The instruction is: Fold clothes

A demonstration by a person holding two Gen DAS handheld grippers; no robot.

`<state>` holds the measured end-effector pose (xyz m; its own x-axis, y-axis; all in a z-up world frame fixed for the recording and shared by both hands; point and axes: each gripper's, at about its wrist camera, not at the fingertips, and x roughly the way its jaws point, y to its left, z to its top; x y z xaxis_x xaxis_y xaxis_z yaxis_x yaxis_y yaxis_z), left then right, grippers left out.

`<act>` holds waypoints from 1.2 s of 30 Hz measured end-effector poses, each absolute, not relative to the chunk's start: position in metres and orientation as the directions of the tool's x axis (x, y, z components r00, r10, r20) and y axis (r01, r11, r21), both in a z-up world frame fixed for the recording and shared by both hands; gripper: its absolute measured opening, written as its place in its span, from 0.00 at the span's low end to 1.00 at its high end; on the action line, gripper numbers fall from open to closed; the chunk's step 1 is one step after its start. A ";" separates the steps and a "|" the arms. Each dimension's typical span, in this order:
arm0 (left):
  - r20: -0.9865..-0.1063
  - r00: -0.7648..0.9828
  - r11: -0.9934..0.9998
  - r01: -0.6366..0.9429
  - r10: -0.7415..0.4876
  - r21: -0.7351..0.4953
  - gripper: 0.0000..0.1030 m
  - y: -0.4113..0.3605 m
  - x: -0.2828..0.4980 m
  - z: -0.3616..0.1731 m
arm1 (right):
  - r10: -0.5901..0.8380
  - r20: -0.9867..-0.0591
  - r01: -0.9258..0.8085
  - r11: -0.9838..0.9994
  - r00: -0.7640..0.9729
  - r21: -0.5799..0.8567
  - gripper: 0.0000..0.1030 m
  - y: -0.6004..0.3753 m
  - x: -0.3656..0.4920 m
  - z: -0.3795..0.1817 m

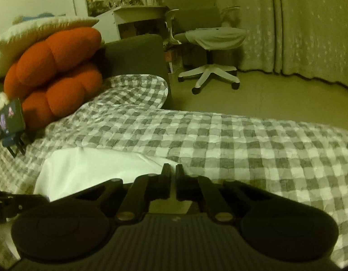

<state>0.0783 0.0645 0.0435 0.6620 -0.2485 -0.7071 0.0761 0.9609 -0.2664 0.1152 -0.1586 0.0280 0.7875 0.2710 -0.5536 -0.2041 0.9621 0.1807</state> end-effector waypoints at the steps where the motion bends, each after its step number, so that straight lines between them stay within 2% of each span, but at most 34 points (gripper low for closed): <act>1: -0.703 0.661 0.955 0.074 -0.263 -0.287 0.03 0.068 0.079 0.045 | 0.265 -0.545 -0.197 0.964 0.796 0.181 0.02 -0.160 0.113 0.031; 3: -0.685 0.666 0.941 0.077 -0.295 -0.331 0.05 0.073 0.083 0.049 | 0.254 -0.528 -0.185 0.966 0.810 0.180 0.17 -0.164 0.109 0.037; 4: -0.669 0.674 0.933 0.088 -0.313 -0.349 0.06 0.075 0.085 0.052 | 0.249 -0.522 -0.182 0.967 0.816 0.178 0.19 -0.166 0.107 0.041; 6: -0.633 0.697 0.923 0.111 -0.337 -0.369 0.15 0.076 0.090 0.057 | 0.269 -0.523 -0.191 0.961 0.809 0.198 0.19 -0.168 0.107 0.045; 10: -0.597 0.734 0.929 0.128 -0.323 -0.346 0.21 0.075 0.103 0.059 | 0.280 -0.551 -0.218 0.960 0.786 0.176 0.19 -0.155 0.107 0.047; 12: -0.616 0.725 0.935 0.116 -0.310 -0.334 0.22 0.074 0.112 0.051 | 0.301 -0.556 -0.256 0.953 0.775 0.158 0.19 -0.147 0.105 0.050; 14: -0.642 0.712 0.944 0.091 -0.285 -0.318 0.21 0.074 0.117 0.043 | 0.311 -0.584 -0.283 0.949 0.750 0.142 0.19 -0.139 0.110 0.045; 16: -0.659 0.702 0.946 0.066 -0.269 -0.316 0.16 0.075 0.120 0.038 | 0.289 -0.632 -0.293 0.951 0.719 0.101 0.16 -0.131 0.118 0.034; 20: -0.662 0.695 0.931 0.027 -0.280 -0.365 0.14 0.086 0.121 0.040 | 0.255 -0.626 -0.283 0.957 0.737 0.057 0.15 -0.123 0.120 0.032; 23: -0.660 0.695 0.929 0.029 -0.284 -0.369 0.14 0.088 0.119 0.040 | 0.243 -0.605 -0.259 0.964 0.759 0.062 0.19 -0.117 0.117 0.040; 28: -0.669 0.696 0.937 0.019 -0.263 -0.348 0.05 0.090 0.116 0.038 | 0.189 -0.633 -0.259 0.966 0.751 -0.019 0.18 -0.103 0.122 0.030; 31: -0.666 0.691 0.924 0.006 -0.281 -0.383 0.04 0.098 0.115 0.038 | 0.160 -0.643 -0.233 0.972 0.748 -0.029 0.19 -0.099 0.121 0.042; 34: -0.669 0.688 0.928 0.019 -0.281 -0.371 0.04 0.098 0.115 0.038 | 0.172 -0.643 -0.254 0.967 0.746 -0.036 0.20 -0.098 0.109 0.056; 36: -0.673 0.686 0.933 0.023 -0.276 -0.359 0.04 0.097 0.116 0.038 | 0.182 -0.676 -0.267 0.964 0.715 -0.023 0.20 -0.098 0.100 0.056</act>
<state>0.1158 0.0973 0.0381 0.6859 -0.2762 -0.6732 0.0234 0.9330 -0.3590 0.0996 -0.0983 0.0555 0.7145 0.1817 -0.6756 -0.2665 0.9636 -0.0227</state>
